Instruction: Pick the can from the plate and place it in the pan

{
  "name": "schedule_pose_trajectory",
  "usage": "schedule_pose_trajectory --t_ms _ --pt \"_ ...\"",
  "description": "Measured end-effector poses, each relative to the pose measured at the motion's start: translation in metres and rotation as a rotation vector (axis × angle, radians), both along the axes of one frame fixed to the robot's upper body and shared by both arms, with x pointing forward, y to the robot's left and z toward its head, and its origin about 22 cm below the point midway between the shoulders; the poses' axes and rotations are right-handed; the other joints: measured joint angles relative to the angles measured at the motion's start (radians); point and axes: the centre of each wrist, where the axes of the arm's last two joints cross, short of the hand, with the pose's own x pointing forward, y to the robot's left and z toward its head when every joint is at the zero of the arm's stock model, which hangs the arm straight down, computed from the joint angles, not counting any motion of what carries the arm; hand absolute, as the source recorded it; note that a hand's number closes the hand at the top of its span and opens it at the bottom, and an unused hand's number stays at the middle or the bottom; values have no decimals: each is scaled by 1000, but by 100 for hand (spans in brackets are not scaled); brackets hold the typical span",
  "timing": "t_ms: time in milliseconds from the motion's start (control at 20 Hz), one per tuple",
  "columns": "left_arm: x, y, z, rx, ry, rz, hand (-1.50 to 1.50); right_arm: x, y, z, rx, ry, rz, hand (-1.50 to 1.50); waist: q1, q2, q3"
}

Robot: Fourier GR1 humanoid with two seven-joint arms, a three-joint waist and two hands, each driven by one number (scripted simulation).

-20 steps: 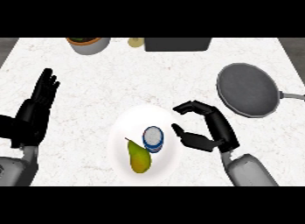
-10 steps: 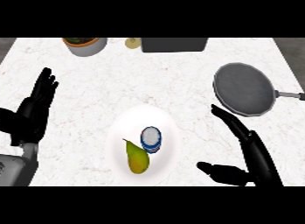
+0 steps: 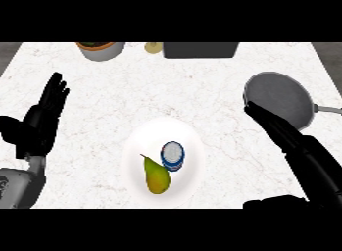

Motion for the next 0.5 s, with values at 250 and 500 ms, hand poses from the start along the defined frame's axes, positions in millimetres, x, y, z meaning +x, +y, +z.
schedule_pose_trajectory --t_ms 250,500 --pt "7 -2 -4 1 5 -8 0 12 27 41 -73 -15 -6 -150 11 3 1" --pt "4 1 -4 -8 3 -12 0 21 66 46 -69 32 35 -150 15 3 2"
